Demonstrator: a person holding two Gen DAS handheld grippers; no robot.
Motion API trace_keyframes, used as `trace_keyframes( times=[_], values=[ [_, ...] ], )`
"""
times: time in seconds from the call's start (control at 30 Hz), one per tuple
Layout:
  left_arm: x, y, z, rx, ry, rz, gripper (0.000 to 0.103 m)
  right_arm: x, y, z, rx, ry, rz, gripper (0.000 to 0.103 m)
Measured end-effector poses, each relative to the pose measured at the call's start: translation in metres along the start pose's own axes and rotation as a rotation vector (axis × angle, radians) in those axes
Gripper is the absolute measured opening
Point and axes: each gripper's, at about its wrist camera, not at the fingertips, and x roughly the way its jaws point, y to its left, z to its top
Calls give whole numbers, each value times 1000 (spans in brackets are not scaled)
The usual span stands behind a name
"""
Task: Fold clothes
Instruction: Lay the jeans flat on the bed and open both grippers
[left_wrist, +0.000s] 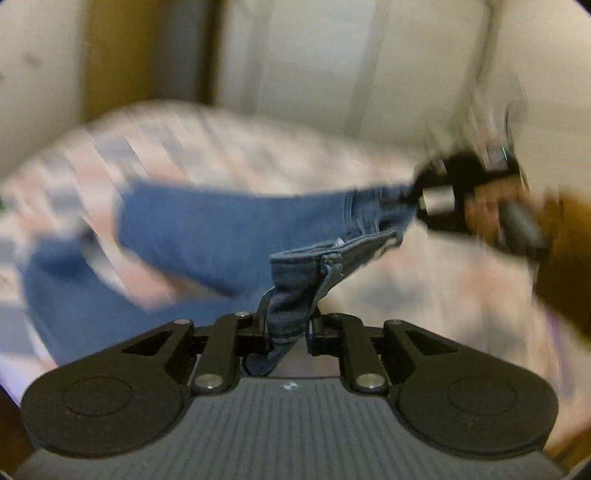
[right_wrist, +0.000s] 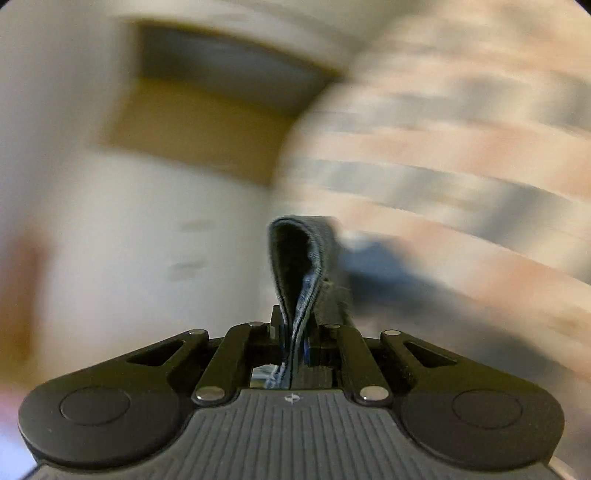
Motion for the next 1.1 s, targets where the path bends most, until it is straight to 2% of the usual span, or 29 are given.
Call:
trace_keyframes(
  times=[0.1,0.13,0.17,0.2,0.23,0.3,0.33,0.4,0.47,0.6,0.7,0.77,0.9,1.0,1.1],
  values=[
    [41,-28,-36,51,169,-68,16,-14,-115,2,135,17,-289,10],
    [43,-27,-45,62,195,-99,17,-18,-151,1,175,21,-378,10],
    [45,-27,-54,74,221,-131,19,-24,-175,0,198,9,-447,18],
    [46,-27,-63,86,246,-162,23,-32,-192,-4,215,-8,-507,22],
    [45,-28,-64,116,239,-158,30,-39,-209,-9,231,-26,-566,25],
    [40,-26,-59,157,223,-180,33,-58,-219,-17,235,-76,-598,41],
    [42,-27,-56,162,199,-179,33,-68,-223,-20,237,-101,-613,44],
    [46,-27,-50,171,151,-176,37,-91,-225,-32,235,-115,-575,49],
    [37,-7,-41,142,131,-119,38,-89,-216,-37,210,-106,-531,58],
    [26,58,-18,22,135,10,38,-99,-191,-73,145,-81,-432,58],
    [25,110,-7,-5,159,55,37,-120,-185,-113,162,-64,-391,58],
    [24,142,-2,13,188,48,37,-114,-186,-137,172,-38,-393,58],
    [36,200,5,60,244,-26,38,-89,-182,-187,225,-34,-437,58],
    [55,246,13,135,282,-92,38,-72,-169,-230,296,-100,-444,58],
    [68,296,24,197,318,-116,38,-50,-155,-275,363,-188,-459,58]
  ],
)
